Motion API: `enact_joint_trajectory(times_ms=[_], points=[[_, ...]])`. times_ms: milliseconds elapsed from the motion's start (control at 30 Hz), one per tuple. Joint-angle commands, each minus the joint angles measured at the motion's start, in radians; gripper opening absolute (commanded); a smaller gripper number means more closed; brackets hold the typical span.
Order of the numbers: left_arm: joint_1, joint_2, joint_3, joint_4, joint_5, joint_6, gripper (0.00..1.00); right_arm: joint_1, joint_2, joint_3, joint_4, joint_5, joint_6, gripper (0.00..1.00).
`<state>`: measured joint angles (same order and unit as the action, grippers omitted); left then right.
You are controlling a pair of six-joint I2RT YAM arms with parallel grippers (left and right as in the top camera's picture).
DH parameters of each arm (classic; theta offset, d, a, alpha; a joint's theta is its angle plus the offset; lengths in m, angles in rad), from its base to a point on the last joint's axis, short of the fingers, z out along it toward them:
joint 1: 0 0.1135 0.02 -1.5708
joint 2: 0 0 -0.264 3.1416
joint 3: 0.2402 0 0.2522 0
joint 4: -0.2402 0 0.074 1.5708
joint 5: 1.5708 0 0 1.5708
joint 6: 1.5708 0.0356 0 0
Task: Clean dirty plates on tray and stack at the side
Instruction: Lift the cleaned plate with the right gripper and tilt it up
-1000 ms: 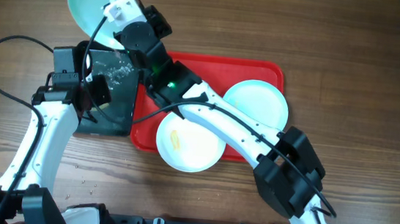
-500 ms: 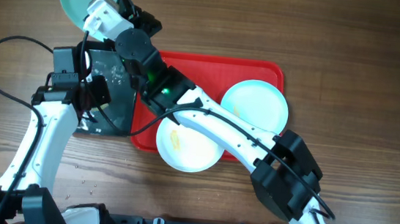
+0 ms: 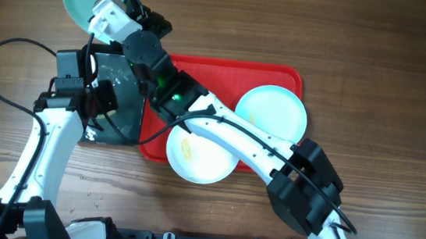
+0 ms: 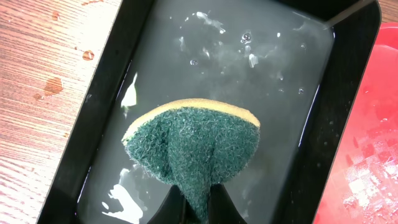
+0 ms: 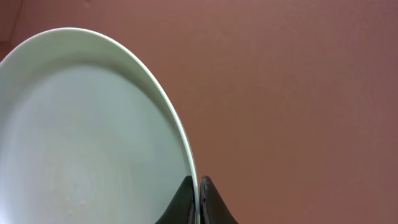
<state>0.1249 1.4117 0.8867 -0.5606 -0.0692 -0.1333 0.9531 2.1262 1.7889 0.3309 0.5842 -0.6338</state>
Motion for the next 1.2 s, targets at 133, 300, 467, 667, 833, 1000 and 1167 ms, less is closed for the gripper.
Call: enact_joint_trajectory(times_ms=[133, 300, 467, 667, 833, 1000, 1167], points=[[0.003, -0.025, -0.004, 0.004, 0.012, -0.01, 0.04, 0.007, 0.025, 0.022, 0.013, -0.007, 0.03, 0.04], [0.003, -0.025, -0.004, 0.004, 0.012, -0.01, 0.04, 0.005, 0.025, 0.022, 0.002, -0.007, 0.075, 0.04], [0.003, -0.025, -0.004, 0.005, 0.012, -0.01, 0.04, 0.001, 0.024, 0.022, -0.003, -0.008, 0.084, 0.04], [0.003, -0.025, -0.004, 0.005, 0.012, -0.01, 0.04, -0.003, 0.024, 0.022, -0.006, -0.007, 0.084, 0.05], [0.003, -0.025, -0.004, 0.004, 0.013, -0.01, 0.04, -0.003, 0.025, 0.022, -0.006, -0.007, 0.084, 0.04], [0.003, -0.025, -0.004, 0.005, 0.022, -0.01, 0.04, -0.003, 0.024, 0.022, -0.027, -0.008, 0.122, 0.04], [0.003, -0.025, -0.004, 0.006, 0.024, -0.01, 0.04, -0.01, 0.024, 0.022, -0.081, 0.027, 0.188, 0.04]])
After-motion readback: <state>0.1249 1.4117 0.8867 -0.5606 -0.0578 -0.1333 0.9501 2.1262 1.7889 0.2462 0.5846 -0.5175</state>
